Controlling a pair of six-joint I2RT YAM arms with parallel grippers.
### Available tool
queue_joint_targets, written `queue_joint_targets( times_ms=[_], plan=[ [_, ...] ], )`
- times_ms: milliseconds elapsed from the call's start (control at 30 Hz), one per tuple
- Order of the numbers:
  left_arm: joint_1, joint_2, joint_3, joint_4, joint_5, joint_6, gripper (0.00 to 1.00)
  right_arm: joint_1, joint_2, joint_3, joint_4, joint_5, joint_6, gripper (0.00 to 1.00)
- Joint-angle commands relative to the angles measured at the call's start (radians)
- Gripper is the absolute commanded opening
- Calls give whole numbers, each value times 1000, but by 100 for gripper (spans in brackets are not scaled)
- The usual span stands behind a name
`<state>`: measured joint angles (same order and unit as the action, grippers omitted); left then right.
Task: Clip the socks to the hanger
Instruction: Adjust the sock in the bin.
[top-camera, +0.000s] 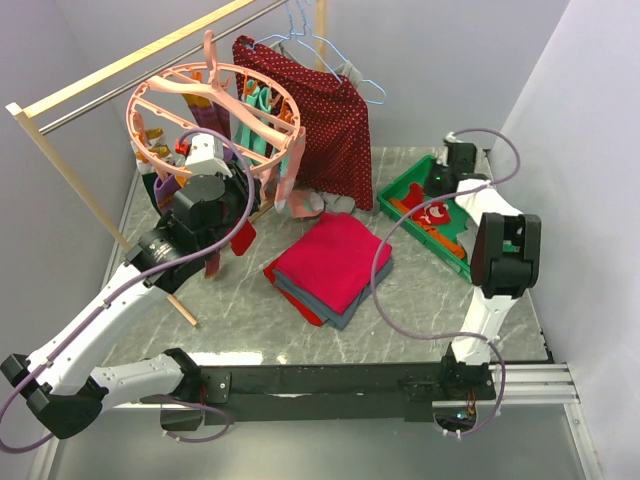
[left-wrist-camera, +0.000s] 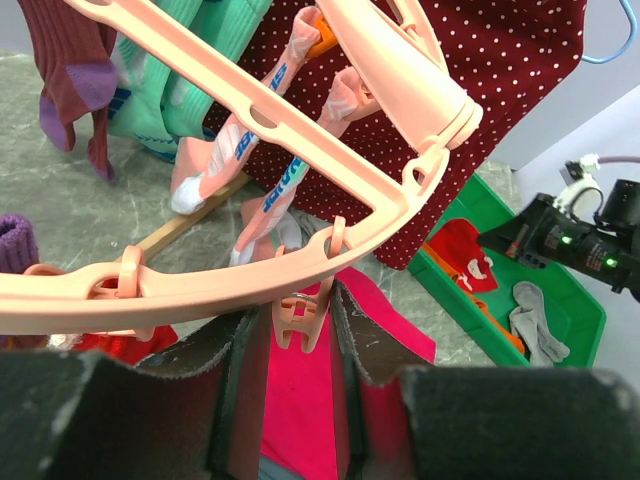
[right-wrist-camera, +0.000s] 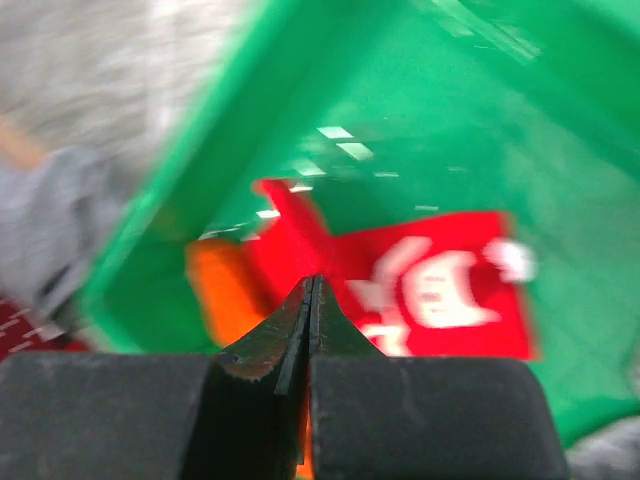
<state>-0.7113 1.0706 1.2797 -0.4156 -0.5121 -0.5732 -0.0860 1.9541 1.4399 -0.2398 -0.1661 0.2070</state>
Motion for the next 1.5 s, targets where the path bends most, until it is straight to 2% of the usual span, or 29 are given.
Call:
queue_joint_targets(
  times_ms=[0, 100, 133, 200, 233, 300, 500, 600, 733, 1367, 1467],
  plan=[
    [-4, -17, -6, 14, 20, -7, 1, 57, -84, -61, 82, 7, 1, 0],
    [-2, -21, -6, 15, 18, -4, 1, 58, -101, -107, 114, -13, 51, 0],
    [-4, -23, -8, 15, 18, -4, 1, 60, -106, -117, 119, -7, 57, 23],
    [-2, -29, -11, 17, 15, -1, 1, 57, -118, -139, 122, 43, 69, 40],
    [-2, -32, -13, 20, 14, -1, 1, 57, -122, -147, 122, 65, 72, 56],
    [-4, -37, -19, 21, 14, -1, 1, 55, -144, -177, 129, 112, 84, 61],
    [-2, -40, -22, 21, 15, -1, 1, 29, -199, -240, 151, 267, 198, 61],
    [-4, -46, -28, 26, 14, -1, 1, 22, -153, -191, 68, 332, 238, 61],
    [-2, -49, -28, 20, 11, -1, 1, 12, -124, -182, 46, 393, 267, 61],
    [-2, -58, -34, 28, 11, 1, 1, -26, 146, 122, -234, 344, 290, 60],
    [-4, -58, -34, 26, 11, 3, 1, -28, 164, 137, -256, 336, 284, 56]
  ],
)
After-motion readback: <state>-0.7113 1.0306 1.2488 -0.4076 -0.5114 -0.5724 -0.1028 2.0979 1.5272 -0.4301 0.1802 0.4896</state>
